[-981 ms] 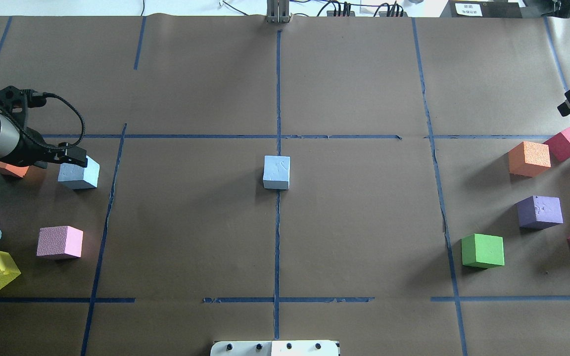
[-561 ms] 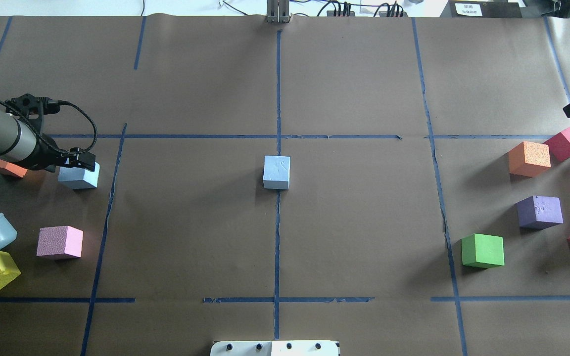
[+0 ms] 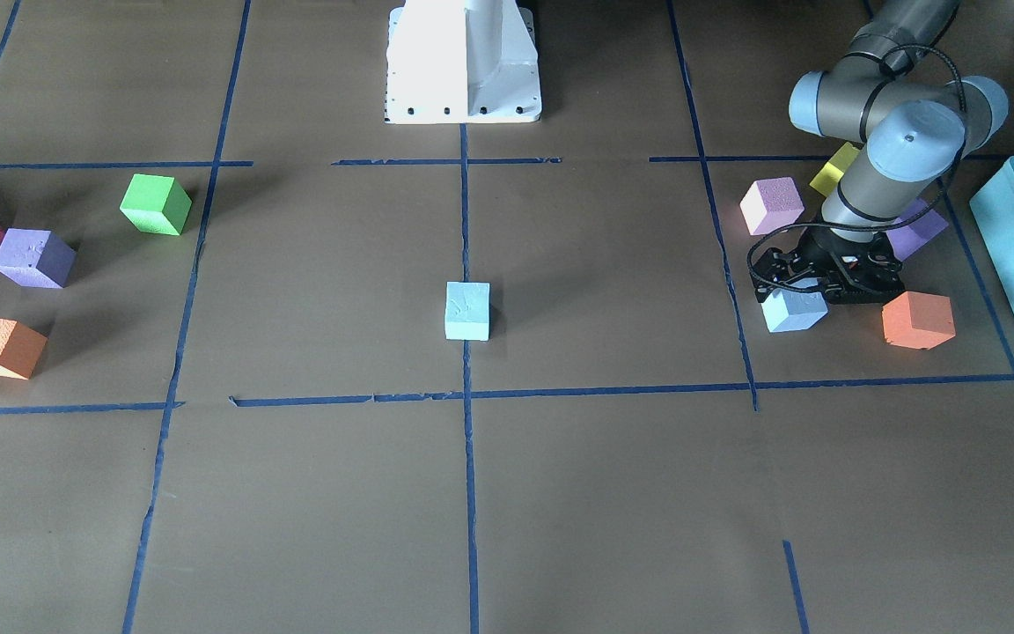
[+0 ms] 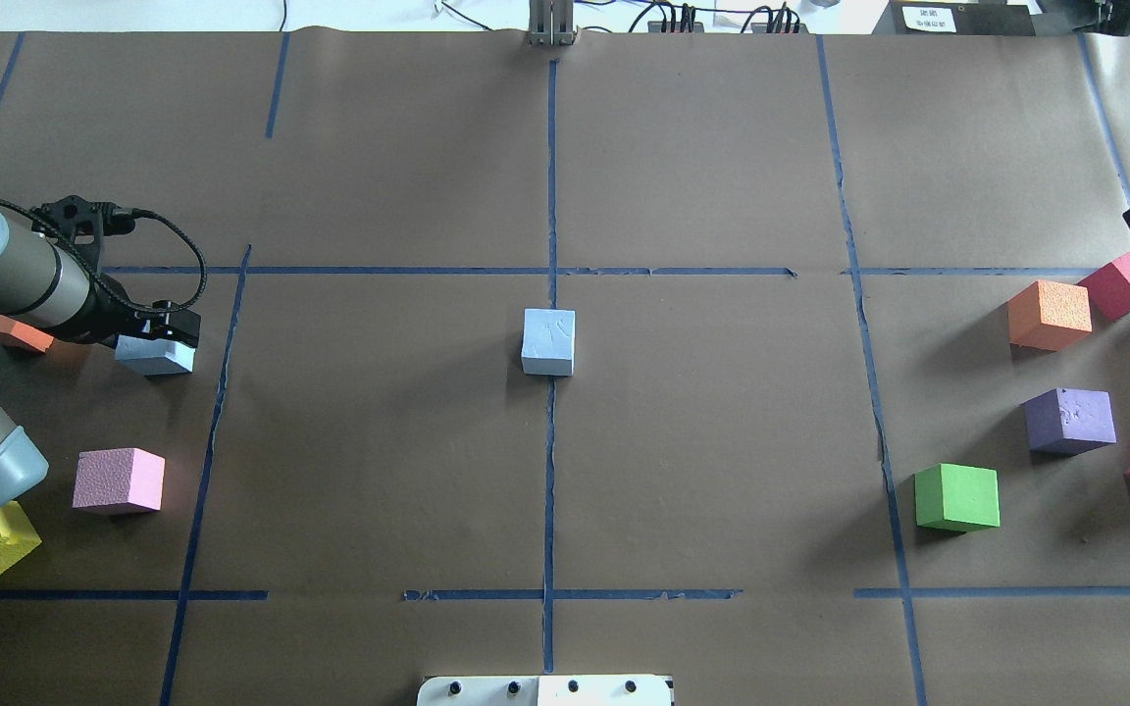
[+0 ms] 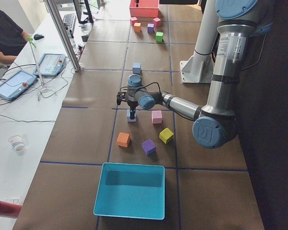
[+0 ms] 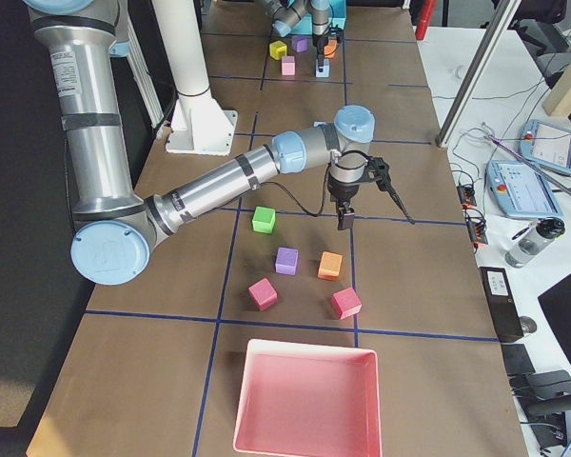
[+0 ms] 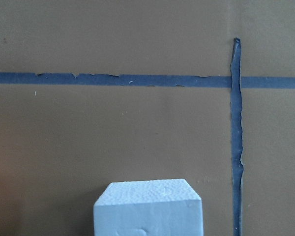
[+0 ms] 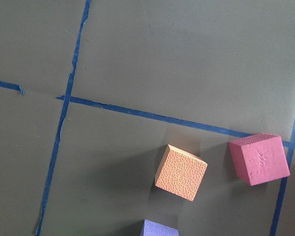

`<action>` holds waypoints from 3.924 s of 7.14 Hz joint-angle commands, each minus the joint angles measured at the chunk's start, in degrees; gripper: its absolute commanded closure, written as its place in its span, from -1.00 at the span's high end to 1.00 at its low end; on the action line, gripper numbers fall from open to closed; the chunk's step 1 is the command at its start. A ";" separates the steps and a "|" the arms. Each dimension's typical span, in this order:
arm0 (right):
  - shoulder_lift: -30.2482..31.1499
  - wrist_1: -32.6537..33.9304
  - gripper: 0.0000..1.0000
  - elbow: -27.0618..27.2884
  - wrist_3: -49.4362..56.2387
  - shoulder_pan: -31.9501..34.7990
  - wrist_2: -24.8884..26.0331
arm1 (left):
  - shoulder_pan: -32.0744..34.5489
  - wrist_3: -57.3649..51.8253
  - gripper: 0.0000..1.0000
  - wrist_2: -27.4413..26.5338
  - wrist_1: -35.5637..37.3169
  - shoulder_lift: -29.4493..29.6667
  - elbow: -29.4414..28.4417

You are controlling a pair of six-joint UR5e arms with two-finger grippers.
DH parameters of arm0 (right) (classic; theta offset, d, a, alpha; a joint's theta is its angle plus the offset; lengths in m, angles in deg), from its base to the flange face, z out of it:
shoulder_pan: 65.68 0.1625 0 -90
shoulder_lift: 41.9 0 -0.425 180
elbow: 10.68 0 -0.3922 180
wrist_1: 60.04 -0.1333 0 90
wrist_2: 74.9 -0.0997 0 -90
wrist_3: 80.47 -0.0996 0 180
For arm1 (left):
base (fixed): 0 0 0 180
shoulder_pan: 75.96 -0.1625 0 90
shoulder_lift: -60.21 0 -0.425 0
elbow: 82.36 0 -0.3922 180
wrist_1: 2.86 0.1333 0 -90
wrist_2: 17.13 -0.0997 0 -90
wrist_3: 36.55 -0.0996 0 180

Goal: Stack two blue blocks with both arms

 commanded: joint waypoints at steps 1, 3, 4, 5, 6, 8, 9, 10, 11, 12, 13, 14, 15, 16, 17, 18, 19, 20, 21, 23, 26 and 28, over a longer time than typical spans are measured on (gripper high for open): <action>0.13 -0.03 0.99 0.01 -0.09 0.16 0.00 | -0.08 0.01 0.10 0.02 0.00 -0.18 -0.17; 0.04 -0.03 0.99 -0.25 0.26 0.16 0.09 | 0.36 0.01 -0.89 0.80 0.61 -0.70 1.93; -0.22 -0.12 0.99 -1.47 0.17 0.16 0.17 | 0.71 0.01 -1.00 2.29 2.88 -0.79 4.64; -0.48 -0.12 0.99 -1.66 0.26 0.16 0.44 | 0.89 0.01 -1.00 3.18 8.30 -0.01 7.80; 0.73 -0.12 0.99 -1.66 0.43 0.25 0.53 | 0.80 0.01 -1.00 3.27 15.92 1.04 12.97; 2.14 -0.47 0.99 -4.54 0.08 2.43 0.00 | 0.28 0.01 -1.00 2.66 36.13 15.66 16.09; 5.46 -4.73 0.99 -4.91 0.17 3.06 -0.78 | -0.68 0.62 -1.00 2.75 37.08 19.91 14.96; 8.27 -11.04 0.99 -6.74 0.00 4.11 -1.66 | -1.82 0.89 -1.00 2.75 37.09 23.43 12.95; 10.22 -14.41 0.99 -9.11 0.25 5.60 -3.06 | -2.27 1.07 -1.00 2.75 37.09 28.77 9.28; 11.71 -18.01 0.99 -11.04 0.26 7.35 -4.30 | -2.62 1.16 -1.00 2.83 37.09 35.09 3.93; 12.25 -18.74 0.99 -11.50 0.34 9.11 -5.53 | -4.54 1.16 -1.00 2.75 37.00 38.81 0.92; 12.61 -18.75 0.99 -11.50 0.52 10.26 -7.02 | -8.48 3.24 -1.00 1.27 36.39 43.02 -2.77; 12.61 -18.75 0.99 -11.50 0.52 10.71 -7.38 | -10.95 5.09 -1.00 -1.62 36.04 46.81 -6.98; 12.61 -18.75 0.99 -11.50 0.52 10.80 -7.38 | -12.28 5.20 -1.00 -2.00 36.04 47.45 -7.89; 12.61 -18.84 0.99 -11.50 0.52 10.80 -7.47 | -12.99 5.29 -0.99 -2.09 34.73 47.46 -9.21; 12.70 -18.84 0.99 -11.42 0.52 10.89 -7.47 | -13.69 6.51 -0.98 -2.87 28.98 47.55 -12.87; 12.70 -18.84 0.99 -11.41 0.52 10.89 -7.38 | -13.88 8.78 -0.98 -2.88 25.52 48.77 -16.56; 12.61 -18.84 0.99 -11.41 0.52 10.89 -7.38 | -13.88 8.89 -0.98 -2.88 25.49 48.78 -16.78; 12.61 -18.84 0.99 -11.33 0.52 10.89 -7.38 | -13.88 8.98 -0.97 -2.88 25.92 48.61 -16.78; 12.43 -18.93 0.99 -11.33 0.52 10.89 -7.38 | -13.79 9.24 -0.96 -2.88 26.37 48.43 -16.78; 12.08 -18.93 0.99 -11.06 0.61 10.89 -7.38 | -13.79 9.24 -0.83 -2.97 26.46 48.16 -16.78; 11.99 -18.93 0.99 -11.15 0.61 10.89 -7.30 | -13.70 9.24 0.25 -2.97 26.46 47.73 -16.78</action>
